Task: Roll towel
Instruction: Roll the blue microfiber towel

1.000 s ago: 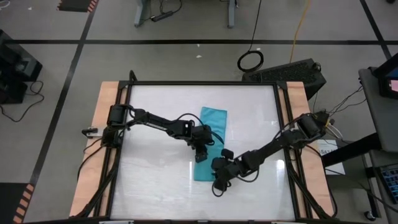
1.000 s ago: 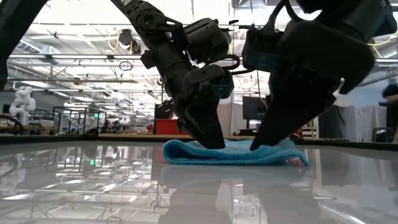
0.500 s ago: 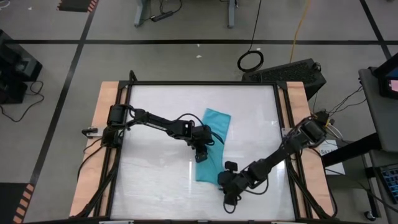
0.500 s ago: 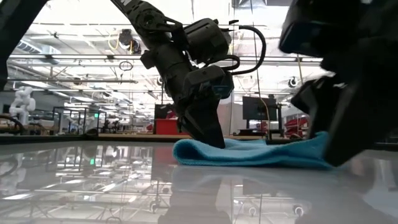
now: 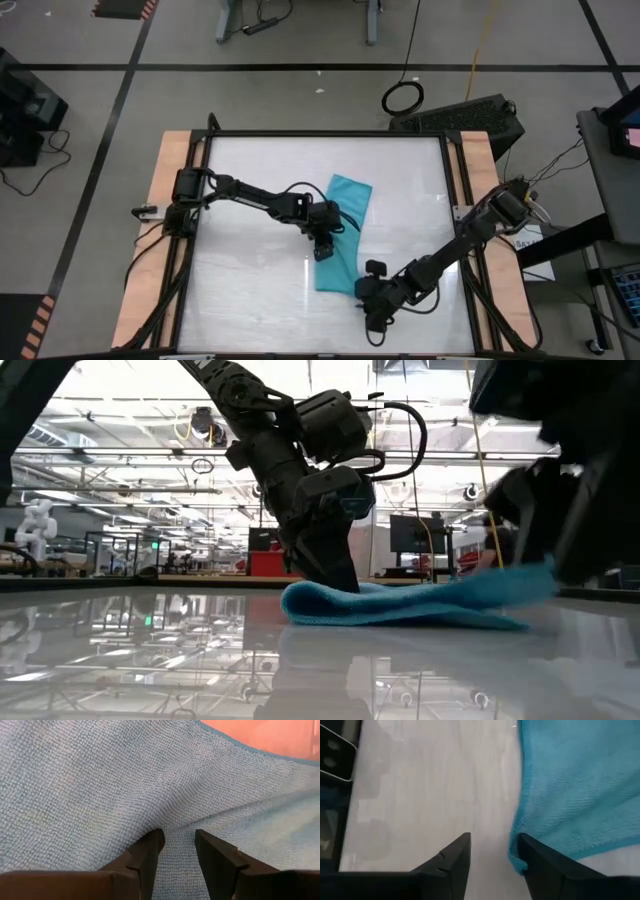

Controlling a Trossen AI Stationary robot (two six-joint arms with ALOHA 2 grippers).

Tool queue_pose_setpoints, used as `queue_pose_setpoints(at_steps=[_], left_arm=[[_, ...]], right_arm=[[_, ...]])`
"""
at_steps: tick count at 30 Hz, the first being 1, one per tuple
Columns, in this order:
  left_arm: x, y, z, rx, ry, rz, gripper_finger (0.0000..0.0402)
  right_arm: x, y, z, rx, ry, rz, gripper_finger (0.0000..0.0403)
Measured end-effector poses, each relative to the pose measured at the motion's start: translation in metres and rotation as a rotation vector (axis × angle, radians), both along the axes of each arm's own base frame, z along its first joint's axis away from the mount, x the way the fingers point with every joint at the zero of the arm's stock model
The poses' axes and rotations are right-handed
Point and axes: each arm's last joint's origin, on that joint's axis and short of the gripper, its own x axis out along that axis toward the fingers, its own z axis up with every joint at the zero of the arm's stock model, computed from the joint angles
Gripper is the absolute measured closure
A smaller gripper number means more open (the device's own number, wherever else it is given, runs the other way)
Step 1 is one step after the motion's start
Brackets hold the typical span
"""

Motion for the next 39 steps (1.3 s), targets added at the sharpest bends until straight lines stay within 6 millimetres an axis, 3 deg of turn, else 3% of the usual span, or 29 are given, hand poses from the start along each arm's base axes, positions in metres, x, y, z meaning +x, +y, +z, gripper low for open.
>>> queue_pose_setpoints(at_steps=[3,13,26,32,39], left_arm=[[0.0,0.0,0.0,0.0,0.003,0.0,0.0261],[0.0,0.0,0.0,-0.013,0.0,-0.021,0.0261],[-0.002,0.0,0.008,-0.071,-0.028,-0.101,0.0261],[-0.004,0.005,0.024,-0.083,-0.077,-0.111,0.0261],[-0.009,0.004,0.057,-0.076,-0.193,-0.225,0.0261]], right_arm=[[-0.003,-0.002,0.009,-0.038,-0.031,-0.004,0.0258],[-0.006,-0.004,0.003,-0.118,0.007,0.035,0.0288],[0.006,-0.008,0.01,-0.226,-0.104,0.055,0.025],[0.005,-0.007,0.01,-0.24,-0.105,0.082,0.0241],[0.005,-0.005,0.01,-0.213,-0.093,0.132,0.0241]])
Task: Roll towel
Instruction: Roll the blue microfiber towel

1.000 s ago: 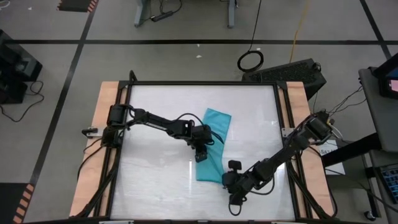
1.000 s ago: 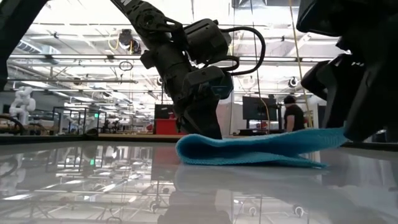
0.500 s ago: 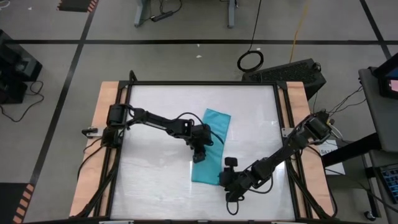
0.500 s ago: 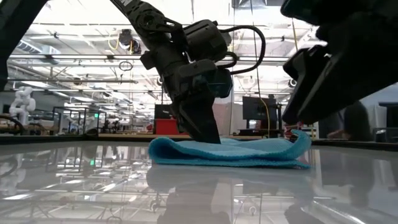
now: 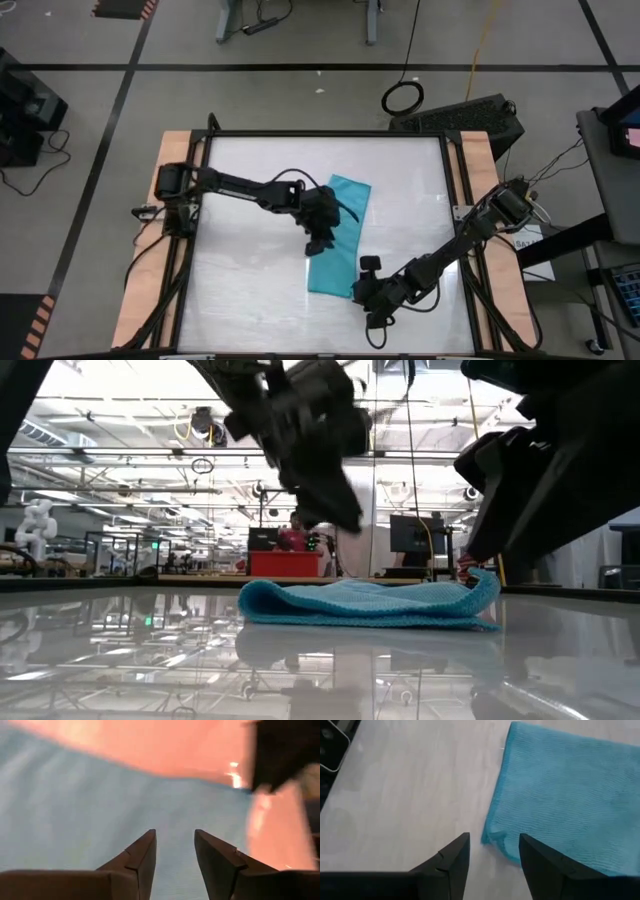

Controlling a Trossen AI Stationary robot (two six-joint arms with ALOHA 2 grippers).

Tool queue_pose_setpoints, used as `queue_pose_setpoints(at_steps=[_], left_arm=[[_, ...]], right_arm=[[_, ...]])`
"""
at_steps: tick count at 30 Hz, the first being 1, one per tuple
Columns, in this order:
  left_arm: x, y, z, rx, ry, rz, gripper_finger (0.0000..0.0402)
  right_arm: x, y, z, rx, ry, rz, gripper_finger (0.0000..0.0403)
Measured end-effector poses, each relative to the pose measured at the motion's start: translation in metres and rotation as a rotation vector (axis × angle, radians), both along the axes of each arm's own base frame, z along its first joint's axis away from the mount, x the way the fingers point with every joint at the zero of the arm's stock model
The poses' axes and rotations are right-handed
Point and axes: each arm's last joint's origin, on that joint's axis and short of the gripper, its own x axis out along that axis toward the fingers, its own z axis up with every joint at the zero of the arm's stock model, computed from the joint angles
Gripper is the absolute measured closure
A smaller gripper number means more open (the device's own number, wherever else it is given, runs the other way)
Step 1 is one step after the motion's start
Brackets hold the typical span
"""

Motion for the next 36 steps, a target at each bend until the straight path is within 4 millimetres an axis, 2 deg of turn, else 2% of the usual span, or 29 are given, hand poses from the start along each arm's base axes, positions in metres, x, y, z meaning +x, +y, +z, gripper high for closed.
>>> queue_pose_setpoints(at_steps=[4,7,12,16,23,32,36], left_arm=[[-0.005,-0.022,0.017,-0.019,-0.098,-0.208,0.0261],[-0.01,-0.044,0.021,0.012,-0.14,-0.343,0.0261],[-0.02,-0.08,0.015,0.138,-0.158,-0.516,0.0261],[-0.027,-0.098,0.008,0.272,-0.166,-0.577,0.0261],[-0.034,-0.11,-0.002,0.366,-0.164,-0.622,0.0255],[-0.043,-0.117,-0.019,0.399,-0.177,-0.646,0.0186],[-0.045,-0.123,-0.029,0.395,-0.146,-0.668,0.018]], right_arm=[[-0.001,0.001,0.0,-0.01,-0.003,0.015,0.0241],[-0.001,0.001,0.0,-0.03,-0.006,0.033,0.0245],[0.0,-0.001,0.0,-0.081,-0.01,0.08,0.0256],[0.003,-0.001,-0.009,-0.101,0.005,0.088,0.0263],[0.011,0.005,-0.027,-0.083,-0.021,0.088,0.0263],[0.015,0.006,-0.04,-0.073,-0.009,0.054,0.0266],[0.014,0.005,-0.041,-0.082,-0.008,0.028,0.0281]])
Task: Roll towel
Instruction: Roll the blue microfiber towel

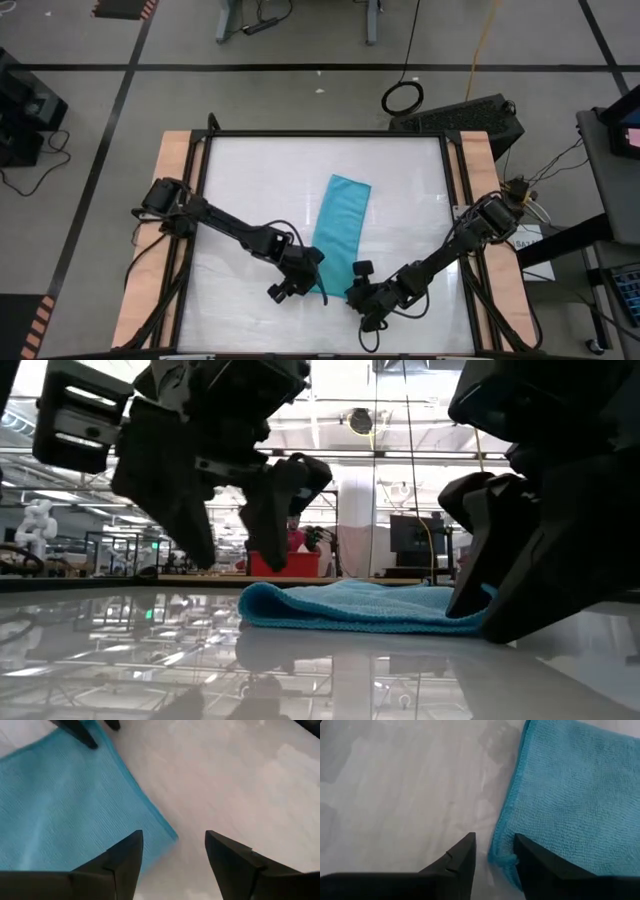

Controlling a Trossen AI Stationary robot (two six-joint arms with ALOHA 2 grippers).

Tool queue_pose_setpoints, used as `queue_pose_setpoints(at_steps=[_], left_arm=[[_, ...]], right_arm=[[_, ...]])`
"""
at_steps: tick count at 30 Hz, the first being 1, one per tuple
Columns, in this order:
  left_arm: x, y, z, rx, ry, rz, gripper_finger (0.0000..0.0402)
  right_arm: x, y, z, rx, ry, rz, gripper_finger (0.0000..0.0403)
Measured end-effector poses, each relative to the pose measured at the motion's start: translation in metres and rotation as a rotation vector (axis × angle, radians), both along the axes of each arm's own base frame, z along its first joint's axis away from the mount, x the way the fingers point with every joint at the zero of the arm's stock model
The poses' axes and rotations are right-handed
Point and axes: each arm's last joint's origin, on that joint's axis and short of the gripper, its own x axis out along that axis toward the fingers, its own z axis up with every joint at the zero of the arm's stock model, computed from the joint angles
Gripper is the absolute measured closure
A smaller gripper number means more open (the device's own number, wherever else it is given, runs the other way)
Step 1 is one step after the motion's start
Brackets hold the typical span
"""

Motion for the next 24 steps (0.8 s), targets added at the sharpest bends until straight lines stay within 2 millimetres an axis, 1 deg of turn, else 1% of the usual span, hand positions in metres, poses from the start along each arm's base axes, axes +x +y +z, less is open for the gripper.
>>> queue_pose_setpoints(at_steps=[2,4,8,12,17,24], left_arm=[[0.003,-0.005,-0.004,-0.006,-0.02,-0.011,0.0184],[0.002,-0.01,-0.011,-0.002,-0.004,-0.021,0.0191],[0.005,-0.017,-0.021,-0.014,-0.005,-0.004,0.0208],[0.006,-0.019,-0.029,0.04,0.006,0.077,0.0231],[0.007,-0.018,-0.031,0.063,0.006,0.117,0.0276],[0.007,-0.017,-0.033,0.08,0.019,0.14,0.0342]], right_arm=[[0.0,-0.001,-0.001,-0.005,0.002,-0.012,0.0292],[0.0,-0.002,-0.001,-0.003,0.003,-0.02,0.0305],[0.001,-0.003,-0.001,0.02,0.005,-0.059,0.0329],[0.001,-0.004,-0.002,0.043,0.004,-0.101,0.0356],[0.001,-0.004,-0.002,0.074,0.013,-0.125,0.0394],[0.0,-0.003,-0.001,0.132,0.03,-0.147,0.04]])
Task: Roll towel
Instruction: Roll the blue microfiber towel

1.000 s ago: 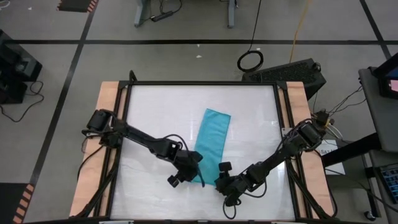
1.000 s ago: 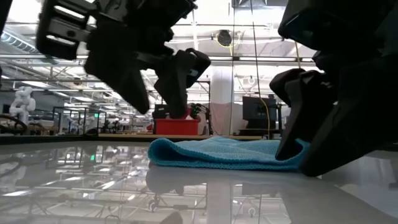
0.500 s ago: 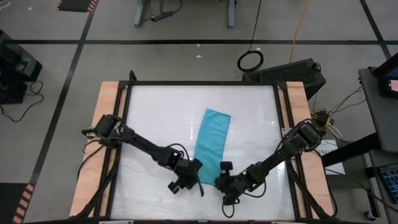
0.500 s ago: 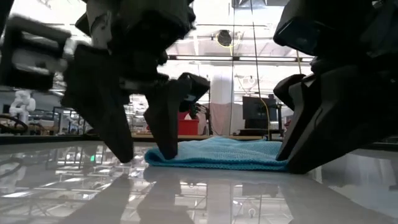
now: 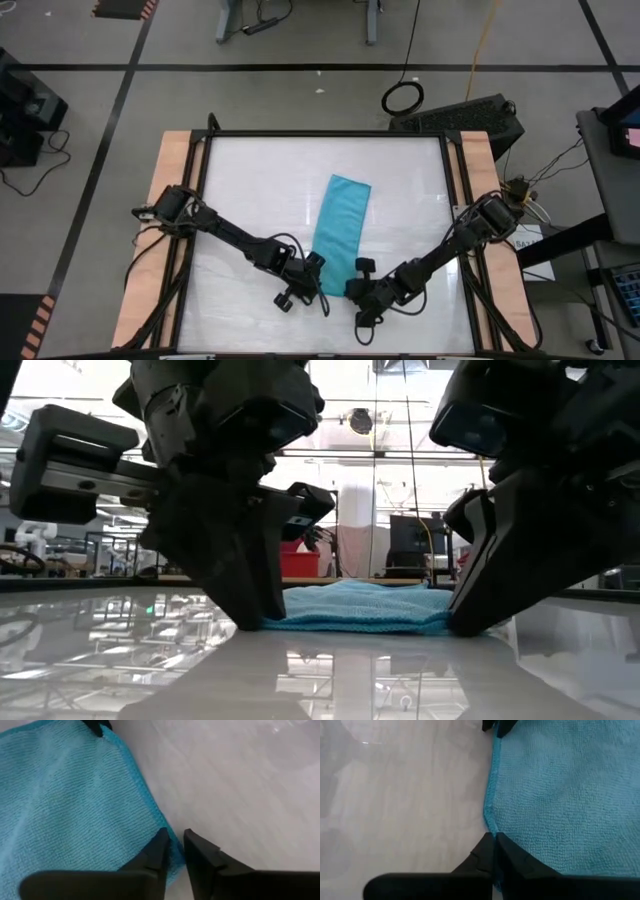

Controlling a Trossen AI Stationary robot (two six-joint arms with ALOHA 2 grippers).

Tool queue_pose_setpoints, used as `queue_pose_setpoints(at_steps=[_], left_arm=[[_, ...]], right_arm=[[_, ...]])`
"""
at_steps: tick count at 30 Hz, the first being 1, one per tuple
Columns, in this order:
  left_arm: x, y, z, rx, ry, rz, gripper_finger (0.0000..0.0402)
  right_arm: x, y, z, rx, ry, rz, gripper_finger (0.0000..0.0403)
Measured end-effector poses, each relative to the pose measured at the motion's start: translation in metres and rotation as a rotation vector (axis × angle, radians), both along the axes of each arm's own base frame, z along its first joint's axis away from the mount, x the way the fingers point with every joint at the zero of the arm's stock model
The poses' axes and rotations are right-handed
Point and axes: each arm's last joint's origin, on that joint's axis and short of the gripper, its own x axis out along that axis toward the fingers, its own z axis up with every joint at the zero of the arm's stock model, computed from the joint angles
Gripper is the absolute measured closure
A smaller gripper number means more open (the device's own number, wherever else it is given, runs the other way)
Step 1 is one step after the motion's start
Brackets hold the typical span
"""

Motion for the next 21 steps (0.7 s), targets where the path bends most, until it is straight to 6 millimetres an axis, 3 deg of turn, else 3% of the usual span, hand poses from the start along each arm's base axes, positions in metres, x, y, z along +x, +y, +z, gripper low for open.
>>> queue_pose_setpoints(at_steps=[6,14,17,21], left_arm=[[-0.001,0.001,0.003,-0.012,0.011,0.032,0.0394],[-0.002,0.006,0.023,-0.104,0.01,0.091,0.0393],[-0.003,0.005,0.032,-0.161,0.004,0.077,0.0384],[-0.005,0.004,0.042,-0.181,-0.018,0.064,0.0329]], right_arm=[[-0.002,0.0,0.009,0.085,0.013,-0.004,0.0402],[-0.003,0.001,0.023,0.197,0.003,-0.062,0.0402],[-0.003,0.002,0.023,0.235,0.009,-0.098,0.0403],[-0.004,0.002,0.023,0.277,0.029,-0.116,0.0403]])
